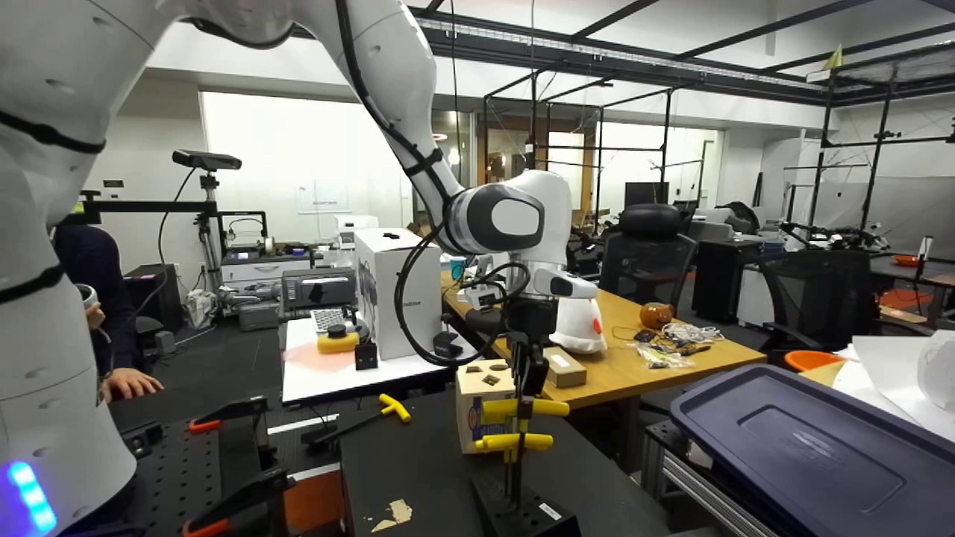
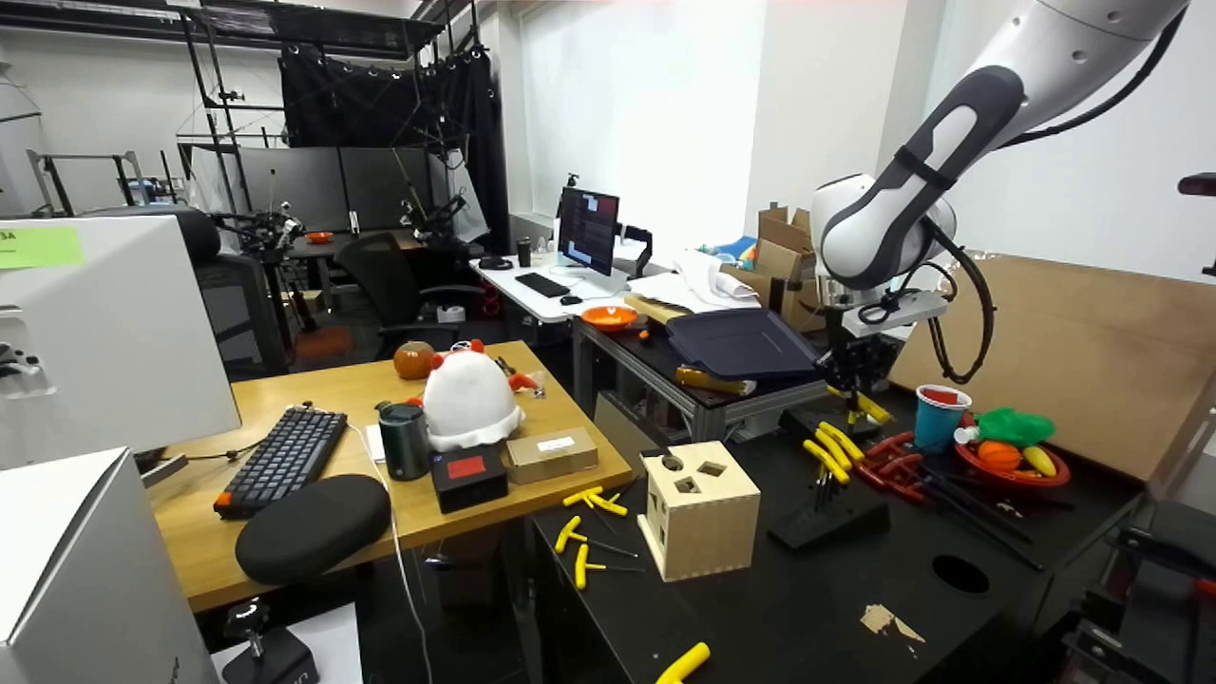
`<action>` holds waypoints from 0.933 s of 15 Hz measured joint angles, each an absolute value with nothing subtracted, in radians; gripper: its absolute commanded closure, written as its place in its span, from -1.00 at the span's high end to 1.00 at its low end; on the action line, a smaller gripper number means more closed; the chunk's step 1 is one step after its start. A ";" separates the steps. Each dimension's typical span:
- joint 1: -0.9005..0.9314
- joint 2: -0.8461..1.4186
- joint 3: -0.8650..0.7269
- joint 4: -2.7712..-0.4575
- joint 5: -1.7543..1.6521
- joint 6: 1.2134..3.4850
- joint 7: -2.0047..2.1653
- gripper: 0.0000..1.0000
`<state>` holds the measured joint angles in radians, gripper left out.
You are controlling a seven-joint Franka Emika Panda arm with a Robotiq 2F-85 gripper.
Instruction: Pick up the yellow object tool and put it among the other yellow tools
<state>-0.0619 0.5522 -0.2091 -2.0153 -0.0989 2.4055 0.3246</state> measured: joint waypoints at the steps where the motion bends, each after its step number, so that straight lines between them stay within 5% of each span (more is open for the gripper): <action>1: -0.062 0.556 -0.209 -2.015 -0.099 2.412 0.325 -0.89; 14: -0.048 0.572 -0.239 -2.012 -0.151 2.520 0.325 -0.89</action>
<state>-0.0481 0.5721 -0.2386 -2.0123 -0.1506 2.5197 0.3246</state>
